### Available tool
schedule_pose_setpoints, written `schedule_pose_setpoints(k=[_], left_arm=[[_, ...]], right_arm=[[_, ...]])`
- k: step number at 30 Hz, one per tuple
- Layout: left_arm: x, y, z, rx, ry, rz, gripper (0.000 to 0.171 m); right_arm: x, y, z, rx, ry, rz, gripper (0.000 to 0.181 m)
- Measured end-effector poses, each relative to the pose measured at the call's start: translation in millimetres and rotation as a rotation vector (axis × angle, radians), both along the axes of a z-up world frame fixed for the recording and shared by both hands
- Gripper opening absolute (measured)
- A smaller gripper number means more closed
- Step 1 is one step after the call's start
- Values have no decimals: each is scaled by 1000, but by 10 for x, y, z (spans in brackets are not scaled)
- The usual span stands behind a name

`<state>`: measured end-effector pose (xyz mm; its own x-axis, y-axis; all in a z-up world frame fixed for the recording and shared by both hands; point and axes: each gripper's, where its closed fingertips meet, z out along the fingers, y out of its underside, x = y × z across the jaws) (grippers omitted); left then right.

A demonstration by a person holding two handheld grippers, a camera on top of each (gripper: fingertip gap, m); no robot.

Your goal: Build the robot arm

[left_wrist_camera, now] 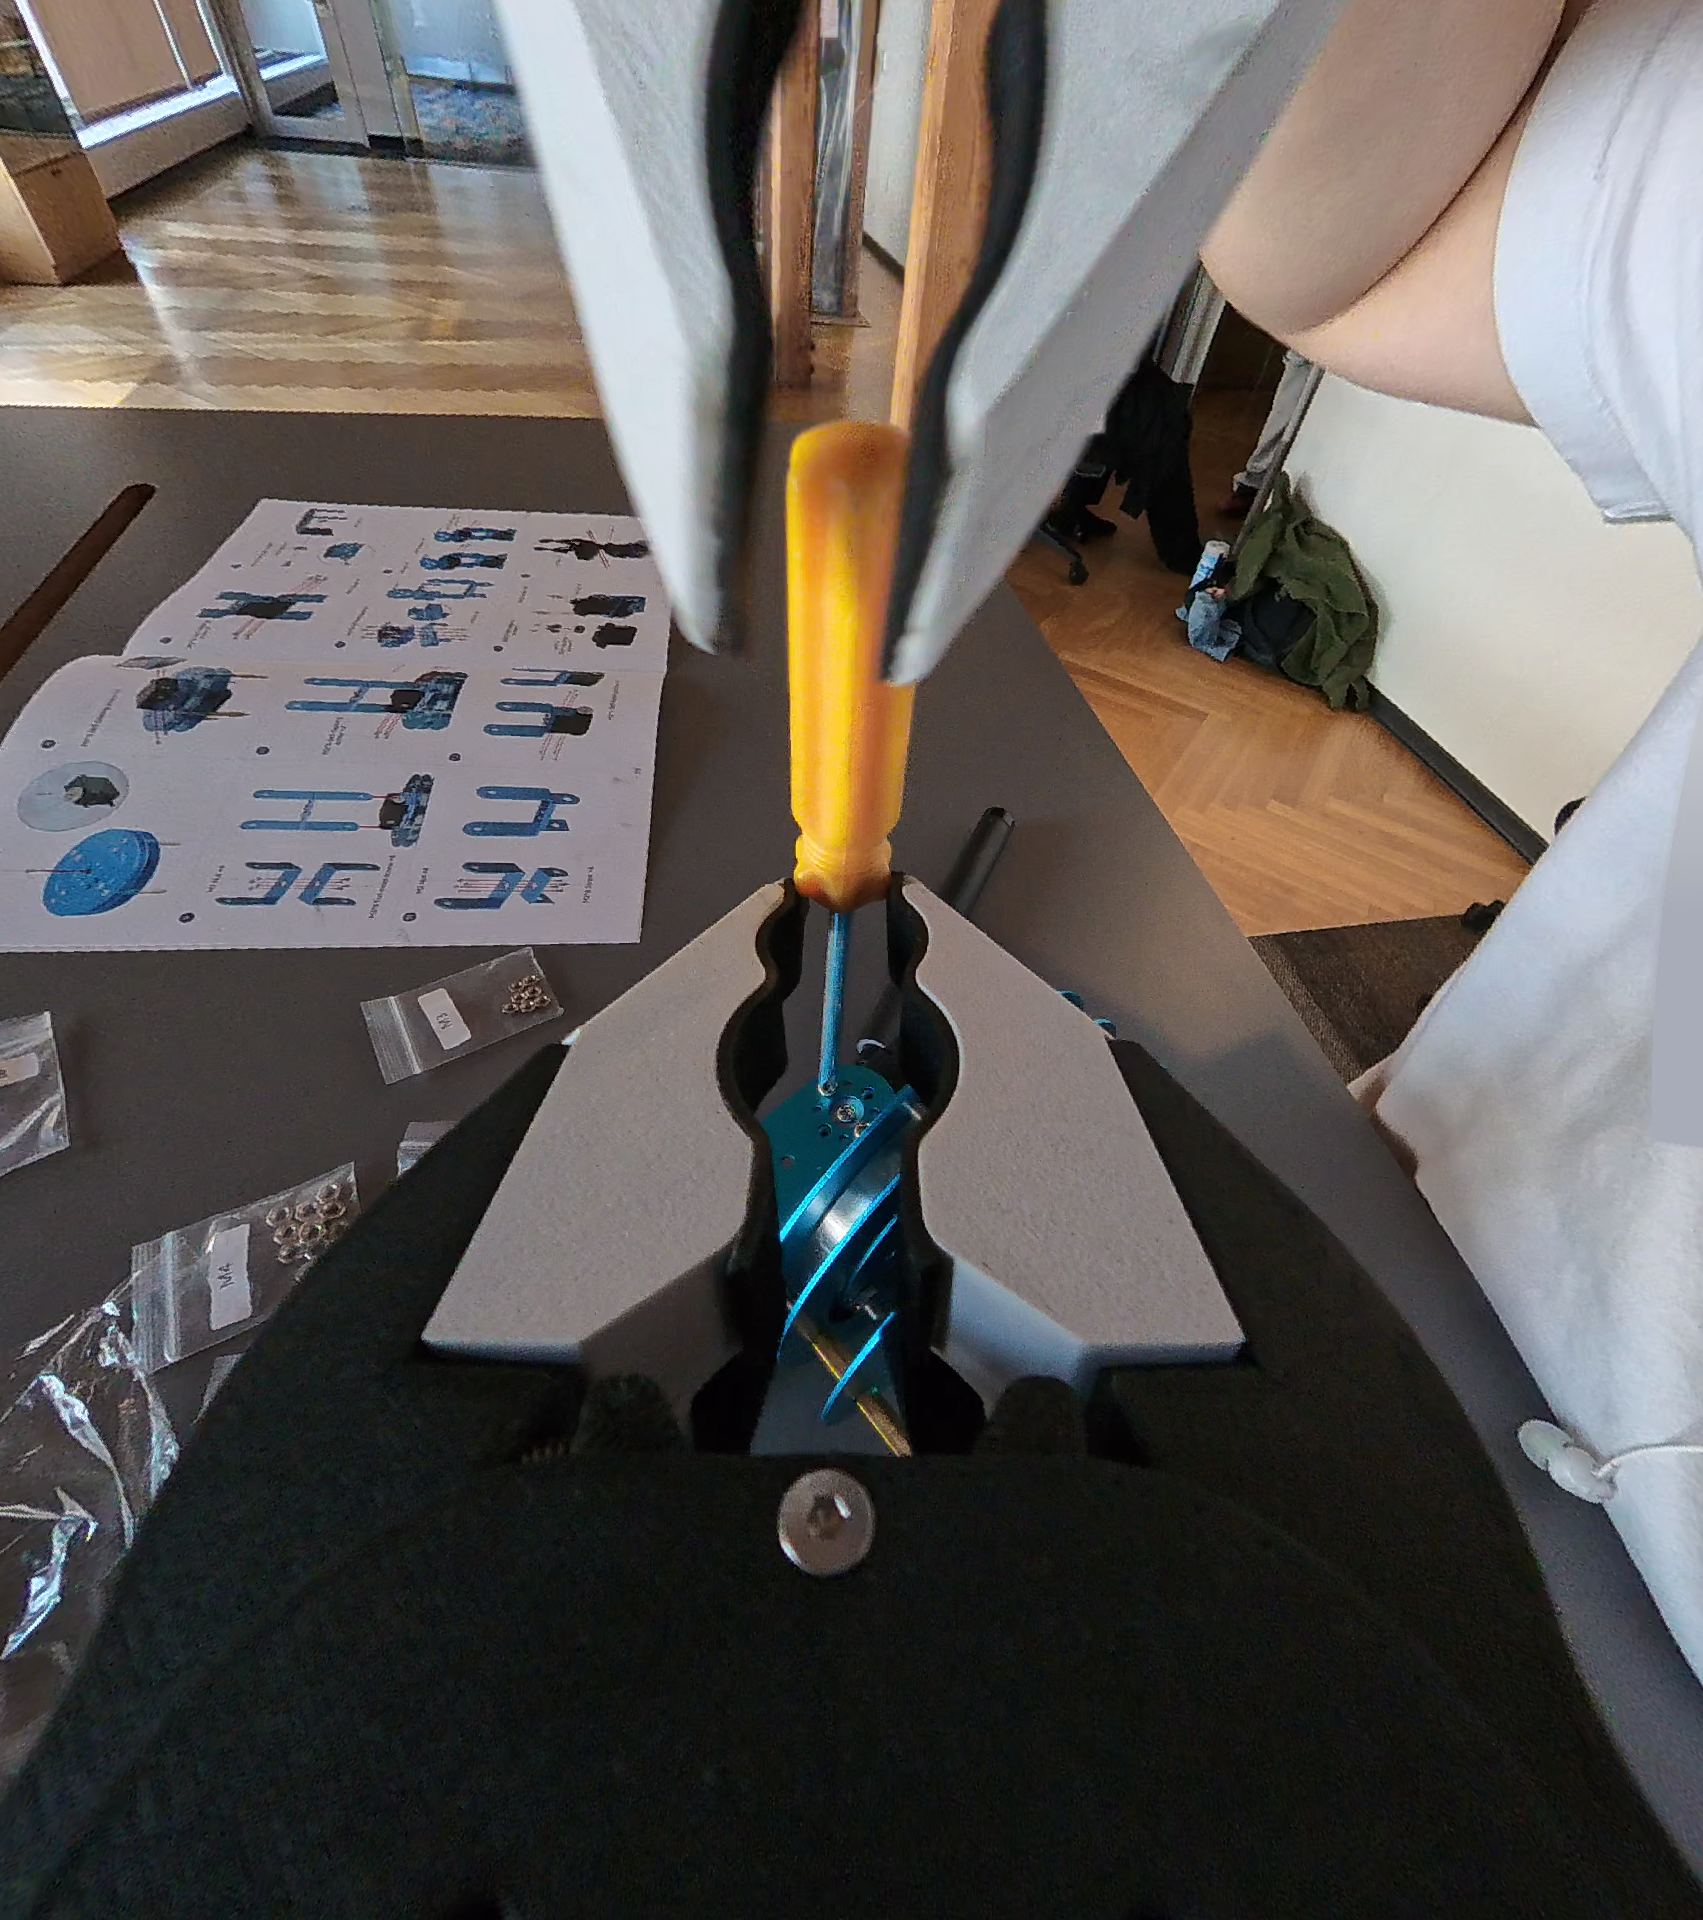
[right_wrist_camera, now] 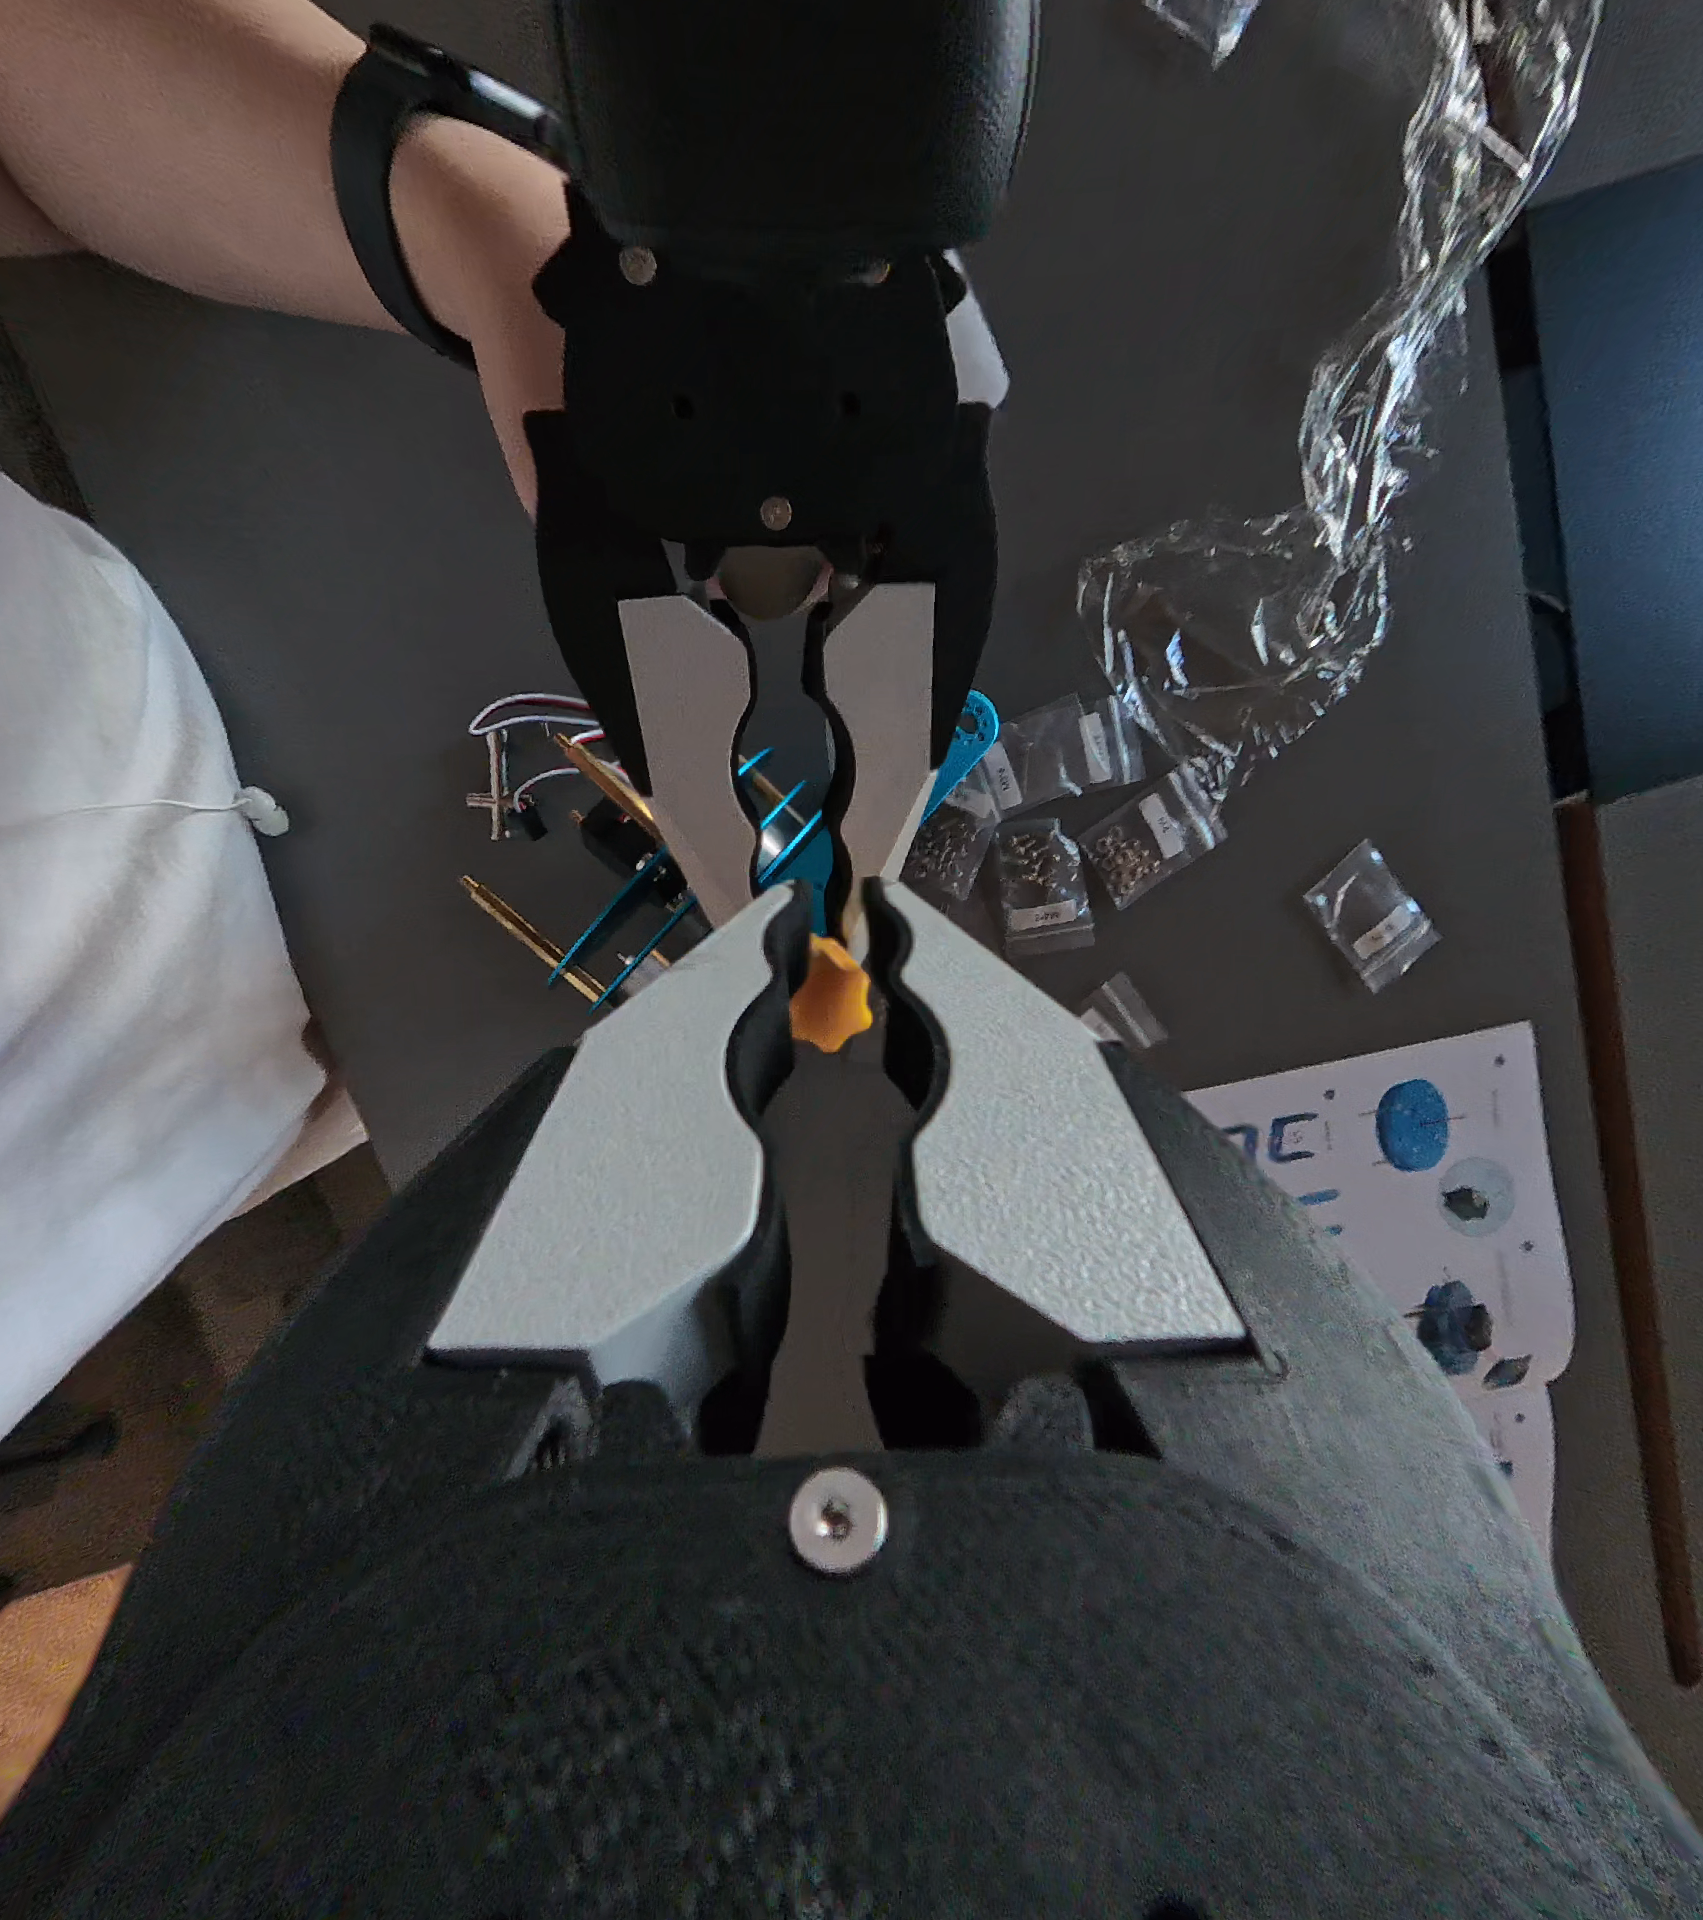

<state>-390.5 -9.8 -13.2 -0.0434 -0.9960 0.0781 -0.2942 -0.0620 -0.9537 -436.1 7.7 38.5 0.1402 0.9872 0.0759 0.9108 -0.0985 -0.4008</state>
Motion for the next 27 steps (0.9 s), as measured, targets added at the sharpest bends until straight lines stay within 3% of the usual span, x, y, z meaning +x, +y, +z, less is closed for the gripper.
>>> schedule_pose_setpoints(k=[4, 8, 11, 17, 20, 27], left_arm=[[-17, 28, -4, -21, -9, 4, 14], [-24, 18, -5, -36, -24, -6, 14], [-34, 1, 2, -36, -29, -11, 14], [-37, 12, 7, -42, -33, -16, 14], [-61, 18, 18, -36, -31, -2, 14], [-62, 28, 11, -42, -32, -6, 13]], right_arm=[[-84, 8, 239, -21, 250, 63, 43], [3, 12, 349, -92, 669, 98, 50], [171, 6, 182, -141, 856, 118, 49], [118, -10, -4, -260, 1040, 132, 34], [61, 7, -64, -177, 1030, 127, 16], [75, 47, -54, 86, 1061, -42, 15]])
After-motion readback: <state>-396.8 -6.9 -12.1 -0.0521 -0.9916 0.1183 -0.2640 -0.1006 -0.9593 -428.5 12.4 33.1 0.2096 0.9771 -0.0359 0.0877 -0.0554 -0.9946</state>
